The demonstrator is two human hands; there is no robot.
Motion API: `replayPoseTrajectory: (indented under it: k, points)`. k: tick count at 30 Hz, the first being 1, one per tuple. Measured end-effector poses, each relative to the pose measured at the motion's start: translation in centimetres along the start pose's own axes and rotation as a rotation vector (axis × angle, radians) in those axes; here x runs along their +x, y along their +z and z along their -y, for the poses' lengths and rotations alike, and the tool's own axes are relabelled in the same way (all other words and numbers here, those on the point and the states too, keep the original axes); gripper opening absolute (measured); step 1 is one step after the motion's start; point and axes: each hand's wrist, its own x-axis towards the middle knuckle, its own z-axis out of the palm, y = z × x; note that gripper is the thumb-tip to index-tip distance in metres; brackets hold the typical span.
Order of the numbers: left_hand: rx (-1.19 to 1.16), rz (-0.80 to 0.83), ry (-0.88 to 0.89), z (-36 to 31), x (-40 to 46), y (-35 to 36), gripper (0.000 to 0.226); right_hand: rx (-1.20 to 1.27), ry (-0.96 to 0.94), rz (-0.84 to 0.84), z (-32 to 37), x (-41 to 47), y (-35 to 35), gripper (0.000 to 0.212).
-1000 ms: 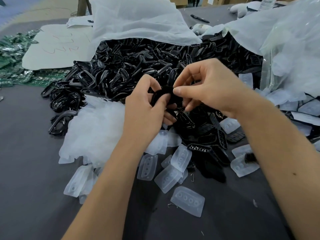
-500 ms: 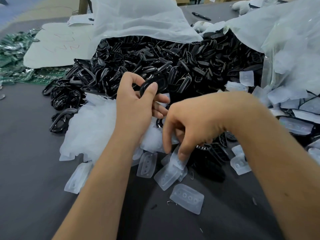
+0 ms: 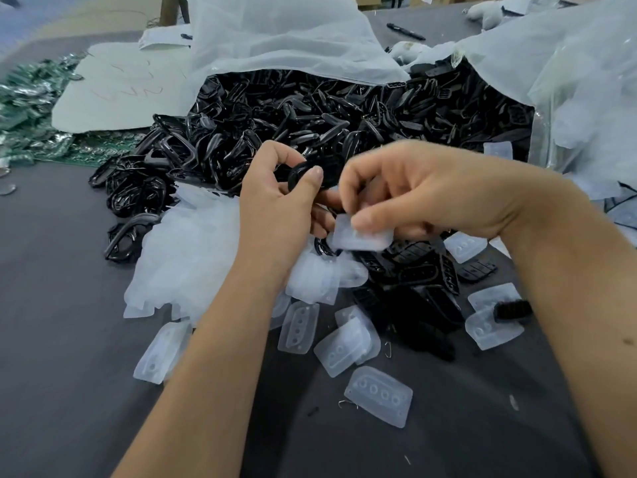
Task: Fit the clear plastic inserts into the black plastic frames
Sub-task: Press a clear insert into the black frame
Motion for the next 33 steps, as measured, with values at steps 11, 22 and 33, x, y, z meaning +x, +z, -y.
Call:
replayPoseTrajectory:
  k: [11, 22, 33]
  points:
    - [-0.021, 0.035, -0.051, 0.2, 0.2, 0.2, 0.010, 0.163, -0.077, -0.372, -2.2, 0.6, -0.4, 0.034]
    - [-0.020, 0.055, -0.079, 0.2, 0.1, 0.2, 0.015, 0.145, -0.101, -0.445, -2.2, 0.9, -0.1, 0.016]
    - [-0.010, 0.083, -0.057, 0.2, 0.2, 0.2, 0.017, 0.049, -0.114, -0.631, -2.7, 1.3, -0.4, 0.007]
